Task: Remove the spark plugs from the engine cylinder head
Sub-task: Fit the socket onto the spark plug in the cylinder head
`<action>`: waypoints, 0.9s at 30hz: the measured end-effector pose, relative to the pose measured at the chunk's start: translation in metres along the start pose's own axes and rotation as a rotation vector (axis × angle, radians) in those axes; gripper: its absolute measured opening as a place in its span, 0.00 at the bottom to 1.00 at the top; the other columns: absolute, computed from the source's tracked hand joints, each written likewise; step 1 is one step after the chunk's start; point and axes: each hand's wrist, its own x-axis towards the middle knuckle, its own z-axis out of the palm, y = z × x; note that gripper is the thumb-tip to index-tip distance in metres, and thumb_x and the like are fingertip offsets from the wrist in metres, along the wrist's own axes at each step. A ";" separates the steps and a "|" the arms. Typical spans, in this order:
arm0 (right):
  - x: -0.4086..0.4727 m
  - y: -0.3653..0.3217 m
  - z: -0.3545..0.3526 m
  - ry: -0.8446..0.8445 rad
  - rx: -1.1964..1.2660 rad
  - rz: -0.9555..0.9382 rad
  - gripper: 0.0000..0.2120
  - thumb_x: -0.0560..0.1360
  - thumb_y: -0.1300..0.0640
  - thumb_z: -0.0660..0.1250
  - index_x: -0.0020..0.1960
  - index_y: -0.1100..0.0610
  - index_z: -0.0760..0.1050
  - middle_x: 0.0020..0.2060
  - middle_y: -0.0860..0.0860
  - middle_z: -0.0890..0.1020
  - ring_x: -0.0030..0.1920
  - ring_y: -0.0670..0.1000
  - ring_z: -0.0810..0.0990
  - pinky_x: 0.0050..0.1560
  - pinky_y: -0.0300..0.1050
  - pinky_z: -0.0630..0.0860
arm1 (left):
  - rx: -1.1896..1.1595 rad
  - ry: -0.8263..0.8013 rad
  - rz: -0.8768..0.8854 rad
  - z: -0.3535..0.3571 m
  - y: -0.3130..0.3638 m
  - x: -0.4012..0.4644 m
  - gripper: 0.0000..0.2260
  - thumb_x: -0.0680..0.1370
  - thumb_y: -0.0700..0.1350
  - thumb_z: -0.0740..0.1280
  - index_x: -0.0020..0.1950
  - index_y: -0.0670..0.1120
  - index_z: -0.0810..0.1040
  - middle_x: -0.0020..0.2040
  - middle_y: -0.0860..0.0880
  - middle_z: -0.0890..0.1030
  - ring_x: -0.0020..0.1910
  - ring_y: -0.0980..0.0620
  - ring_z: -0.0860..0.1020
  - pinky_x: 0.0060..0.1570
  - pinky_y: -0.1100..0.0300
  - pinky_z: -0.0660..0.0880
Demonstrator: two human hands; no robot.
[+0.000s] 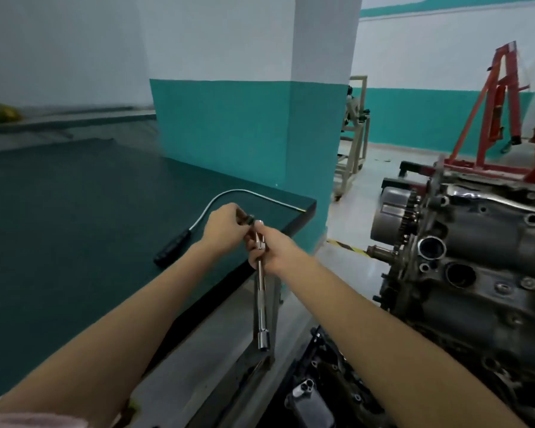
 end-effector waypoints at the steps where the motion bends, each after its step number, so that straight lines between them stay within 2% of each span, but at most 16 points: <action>1: 0.010 0.007 0.001 0.004 0.013 0.020 0.11 0.79 0.56 0.59 0.40 0.59 0.69 0.30 0.52 0.71 0.16 0.44 0.69 0.13 0.30 0.58 | 0.031 0.045 -0.017 0.004 -0.012 0.004 0.09 0.73 0.42 0.69 0.50 0.41 0.77 0.49 0.44 0.81 0.49 0.47 0.78 0.43 0.61 0.68; 3: 0.026 0.017 0.001 0.020 -0.002 0.038 0.11 0.79 0.57 0.60 0.39 0.60 0.70 0.27 0.53 0.73 0.17 0.45 0.70 0.15 0.30 0.60 | 0.060 0.073 -0.037 0.013 -0.033 0.011 0.07 0.73 0.41 0.70 0.48 0.42 0.77 0.48 0.44 0.81 0.47 0.48 0.77 0.43 0.61 0.69; 5: 0.040 0.021 0.003 0.060 -0.083 0.014 0.11 0.79 0.57 0.61 0.39 0.61 0.70 0.26 0.53 0.75 0.17 0.46 0.71 0.18 0.30 0.63 | 0.094 0.077 -0.020 0.021 -0.048 0.018 0.06 0.73 0.39 0.69 0.49 0.40 0.78 0.48 0.42 0.81 0.49 0.45 0.78 0.49 0.55 0.72; 8: 0.051 0.017 0.007 0.103 -0.203 0.006 0.09 0.79 0.56 0.60 0.45 0.61 0.68 0.30 0.56 0.75 0.17 0.48 0.72 0.19 0.32 0.67 | 0.151 0.069 0.011 0.024 -0.058 0.022 0.07 0.73 0.38 0.68 0.50 0.39 0.78 0.48 0.42 0.81 0.49 0.43 0.77 0.50 0.51 0.72; 12: 0.053 0.012 0.006 0.129 -0.176 0.031 0.11 0.80 0.56 0.58 0.41 0.60 0.66 0.31 0.58 0.74 0.16 0.48 0.71 0.16 0.31 0.65 | 0.350 0.068 0.075 0.024 -0.061 0.028 0.10 0.74 0.42 0.69 0.54 0.41 0.77 0.50 0.42 0.78 0.51 0.43 0.75 0.49 0.51 0.72; 15: 0.044 0.016 0.004 0.125 -0.149 0.009 0.11 0.79 0.55 0.60 0.41 0.61 0.66 0.30 0.57 0.75 0.18 0.47 0.72 0.17 0.31 0.64 | 0.435 0.163 0.097 0.024 -0.062 0.022 0.13 0.74 0.46 0.69 0.58 0.44 0.76 0.53 0.43 0.75 0.54 0.43 0.73 0.50 0.53 0.68; 18: 0.030 0.016 0.000 0.121 -0.126 -0.002 0.11 0.79 0.55 0.60 0.42 0.61 0.67 0.31 0.57 0.75 0.24 0.47 0.72 0.17 0.31 0.62 | 0.222 0.272 0.098 0.027 -0.054 0.008 0.11 0.77 0.46 0.66 0.57 0.43 0.76 0.53 0.44 0.76 0.52 0.45 0.74 0.50 0.53 0.70; 20: 0.017 0.011 0.000 0.105 -0.096 -0.014 0.10 0.79 0.55 0.60 0.43 0.60 0.67 0.31 0.56 0.74 0.25 0.47 0.70 0.16 0.31 0.61 | 0.028 0.229 0.054 0.027 -0.042 -0.003 0.09 0.78 0.46 0.64 0.54 0.43 0.77 0.50 0.45 0.78 0.49 0.48 0.76 0.50 0.54 0.72; 22: 0.002 0.005 0.001 0.066 -0.099 -0.020 0.10 0.80 0.54 0.58 0.43 0.60 0.67 0.30 0.54 0.71 0.22 0.45 0.67 0.15 0.31 0.59 | -0.140 0.197 0.009 0.024 -0.024 -0.018 0.09 0.80 0.46 0.61 0.51 0.42 0.77 0.45 0.46 0.81 0.45 0.50 0.77 0.46 0.60 0.69; 24: -0.018 -0.003 0.003 -0.002 -0.092 -0.012 0.14 0.80 0.54 0.55 0.38 0.59 0.66 0.27 0.52 0.67 0.17 0.43 0.63 0.13 0.31 0.55 | -0.253 0.196 0.001 0.018 -0.001 -0.035 0.09 0.80 0.45 0.59 0.47 0.43 0.77 0.41 0.48 0.80 0.41 0.52 0.76 0.39 0.63 0.65; 27: -0.059 -0.016 0.001 -0.112 -0.042 -0.027 0.17 0.79 0.53 0.53 0.34 0.56 0.65 0.19 0.49 0.65 0.14 0.42 0.60 0.12 0.30 0.52 | -0.461 0.255 0.099 0.007 0.042 -0.066 0.07 0.79 0.41 0.59 0.46 0.42 0.76 0.39 0.49 0.78 0.32 0.61 0.75 0.33 0.65 0.70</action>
